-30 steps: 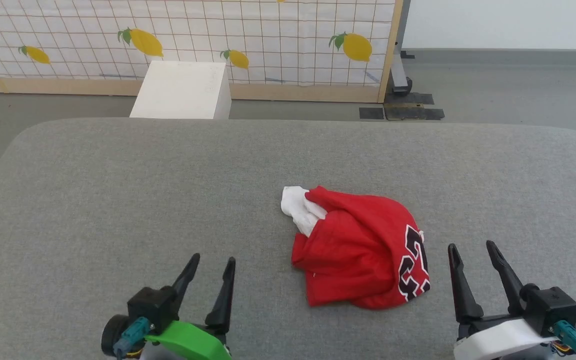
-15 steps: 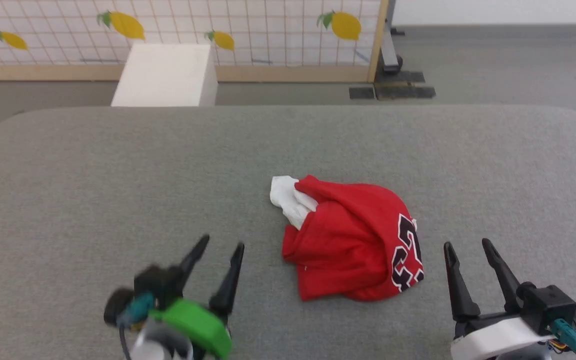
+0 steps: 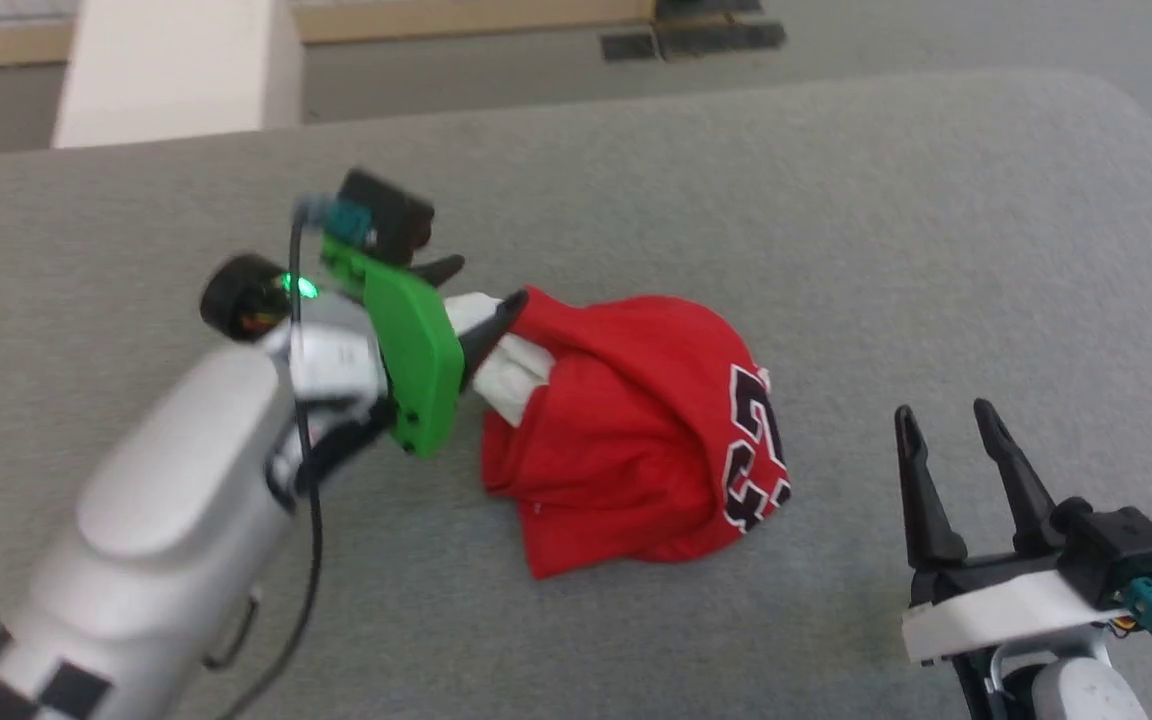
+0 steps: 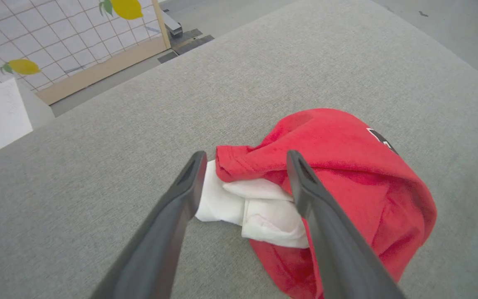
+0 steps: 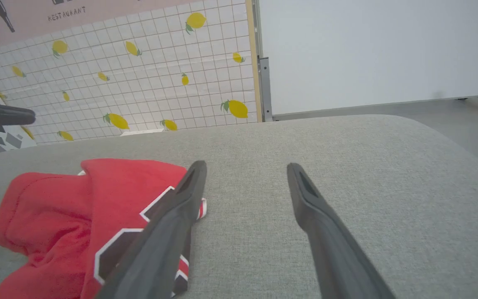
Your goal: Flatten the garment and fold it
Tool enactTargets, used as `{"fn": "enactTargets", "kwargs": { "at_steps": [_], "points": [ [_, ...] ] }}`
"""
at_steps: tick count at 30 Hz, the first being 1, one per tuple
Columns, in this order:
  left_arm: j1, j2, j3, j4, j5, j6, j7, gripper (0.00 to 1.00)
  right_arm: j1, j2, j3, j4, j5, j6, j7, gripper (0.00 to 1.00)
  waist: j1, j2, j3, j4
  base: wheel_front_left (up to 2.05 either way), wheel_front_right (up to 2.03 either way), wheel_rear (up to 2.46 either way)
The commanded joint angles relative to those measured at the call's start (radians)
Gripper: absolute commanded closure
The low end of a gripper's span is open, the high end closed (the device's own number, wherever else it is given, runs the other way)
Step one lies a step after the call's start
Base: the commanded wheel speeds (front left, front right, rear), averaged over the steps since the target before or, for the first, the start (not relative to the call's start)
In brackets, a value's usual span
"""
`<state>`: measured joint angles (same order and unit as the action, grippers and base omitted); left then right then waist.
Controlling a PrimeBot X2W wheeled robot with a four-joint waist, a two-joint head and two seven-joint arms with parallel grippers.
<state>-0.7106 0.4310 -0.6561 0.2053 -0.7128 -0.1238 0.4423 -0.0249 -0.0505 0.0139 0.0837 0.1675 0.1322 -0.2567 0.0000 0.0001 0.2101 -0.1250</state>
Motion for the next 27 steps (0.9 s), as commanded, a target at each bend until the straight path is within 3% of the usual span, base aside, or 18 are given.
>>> {"fn": "enactTargets", "kwargs": {
  "at_steps": [1,7,14,16,18,21,27],
  "points": [
    [-0.048,0.027,-0.027,0.027,-0.038,-0.007,0.05,0.0,-0.024,0.0,0.005,-0.004,0.013,-0.002,-0.005,0.0,0.0,-0.0001,0.091,-0.092,0.0,0.0,0.0],
    [-0.166,0.08,-0.108,0.179,-0.141,-0.007,0.217,0.0,-0.05,0.0,0.022,-0.006,0.046,-0.002,-0.005,0.0,0.0,-0.0001,0.136,-0.152,0.0,0.0,0.0],
    [-0.205,0.101,-0.183,0.29,-0.156,-0.007,0.227,0.0,-0.059,0.0,0.031,-0.009,0.064,-0.002,-0.005,0.0,0.0,-0.0001,0.163,-0.177,0.0,0.0,0.0],
    [-0.2,0.101,-0.247,0.333,-0.188,-0.007,0.246,0.0,-0.063,0.0,0.028,-0.009,0.065,-0.002,-0.005,0.0,0.0,-0.0001,0.17,-0.169,0.0,0.0,0.0],
    [-0.196,0.102,-0.271,0.332,-0.218,-0.007,0.259,1.0,-0.065,0.0,0.024,-0.008,0.063,-0.002,-0.005,0.0,0.0,-0.0001,0.167,-0.159,0.0,0.0,0.0],
    [-0.197,0.108,-0.278,0.331,-0.257,-0.007,0.239,1.0,-0.062,0.0,0.019,-0.006,0.057,-0.002,-0.005,0.0,0.0,-0.0001,0.152,-0.139,0.0,0.0,0.0],
    [-0.202,0.122,-0.272,0.333,-0.274,-0.007,0.092,1.0,-0.05,0.0,0.01,0.006,0.034,-0.002,-0.005,0.0,0.0,-0.0001,0.089,-0.087,0.0,0.0,0.0]
  ]
}}
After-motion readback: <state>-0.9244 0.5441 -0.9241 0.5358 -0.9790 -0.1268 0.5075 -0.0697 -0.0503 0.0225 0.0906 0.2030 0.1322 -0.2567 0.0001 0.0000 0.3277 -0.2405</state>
